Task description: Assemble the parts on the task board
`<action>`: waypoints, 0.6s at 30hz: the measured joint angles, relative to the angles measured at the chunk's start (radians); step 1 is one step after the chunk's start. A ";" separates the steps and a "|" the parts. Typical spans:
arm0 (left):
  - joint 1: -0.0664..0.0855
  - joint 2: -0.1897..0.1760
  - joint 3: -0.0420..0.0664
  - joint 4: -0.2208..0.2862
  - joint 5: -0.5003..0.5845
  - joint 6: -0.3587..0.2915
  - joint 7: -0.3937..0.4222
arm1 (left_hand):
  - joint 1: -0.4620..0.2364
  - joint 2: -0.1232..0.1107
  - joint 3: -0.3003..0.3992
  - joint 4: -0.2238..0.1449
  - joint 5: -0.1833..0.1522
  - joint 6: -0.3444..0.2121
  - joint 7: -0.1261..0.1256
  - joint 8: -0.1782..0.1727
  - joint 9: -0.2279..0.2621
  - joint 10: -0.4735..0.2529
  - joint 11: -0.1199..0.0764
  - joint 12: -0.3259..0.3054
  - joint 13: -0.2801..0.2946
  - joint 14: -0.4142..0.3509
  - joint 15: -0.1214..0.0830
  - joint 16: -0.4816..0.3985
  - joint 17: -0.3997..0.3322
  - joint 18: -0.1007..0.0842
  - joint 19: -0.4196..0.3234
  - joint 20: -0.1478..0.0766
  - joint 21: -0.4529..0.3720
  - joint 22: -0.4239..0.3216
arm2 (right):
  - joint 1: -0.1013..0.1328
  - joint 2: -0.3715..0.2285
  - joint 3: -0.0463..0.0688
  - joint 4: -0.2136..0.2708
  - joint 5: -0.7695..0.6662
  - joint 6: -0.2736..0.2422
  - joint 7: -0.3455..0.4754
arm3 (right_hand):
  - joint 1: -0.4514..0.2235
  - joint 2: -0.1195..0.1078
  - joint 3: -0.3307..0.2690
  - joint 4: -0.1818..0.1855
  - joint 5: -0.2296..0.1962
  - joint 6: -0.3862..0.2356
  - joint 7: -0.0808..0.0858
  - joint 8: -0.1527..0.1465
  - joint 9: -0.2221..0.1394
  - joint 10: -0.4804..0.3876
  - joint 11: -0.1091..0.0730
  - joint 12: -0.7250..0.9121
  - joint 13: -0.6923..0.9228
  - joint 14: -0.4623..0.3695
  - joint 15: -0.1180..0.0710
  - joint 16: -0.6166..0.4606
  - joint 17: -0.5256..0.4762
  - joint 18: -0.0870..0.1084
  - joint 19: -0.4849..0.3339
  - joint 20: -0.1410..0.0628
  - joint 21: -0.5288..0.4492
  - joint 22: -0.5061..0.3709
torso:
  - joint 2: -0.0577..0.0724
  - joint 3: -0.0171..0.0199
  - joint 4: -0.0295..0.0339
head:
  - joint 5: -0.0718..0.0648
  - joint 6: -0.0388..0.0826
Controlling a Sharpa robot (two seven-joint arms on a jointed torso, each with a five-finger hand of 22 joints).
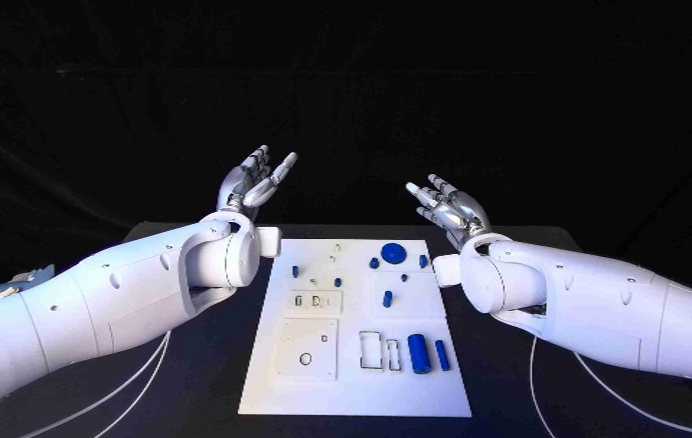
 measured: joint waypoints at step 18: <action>0.008 -0.060 0.000 0.039 -0.005 0.097 0.012 | 0.150 0.010 0.056 -0.017 0.003 0.416 0.030 0.158 0.119 0.569 0.069 0.117 0.049 0.620 -0.018 0.232 0.135 0.079 0.509 0.016 0.221 0.105 | 0.076 -0.020 -0.043 -0.096 -0.276 0.211 -0.049 | 0.178 -0.036 0.161 -0.184 0.000 0.437 0.030 0.136 0.085 0.565 -0.027 0.084 0.038 0.531 -0.049 0.147 0.081 0.071 0.332 0.010 0.167 0.075 | 0.012 -0.0079 0.0014 | -0.012 -0.018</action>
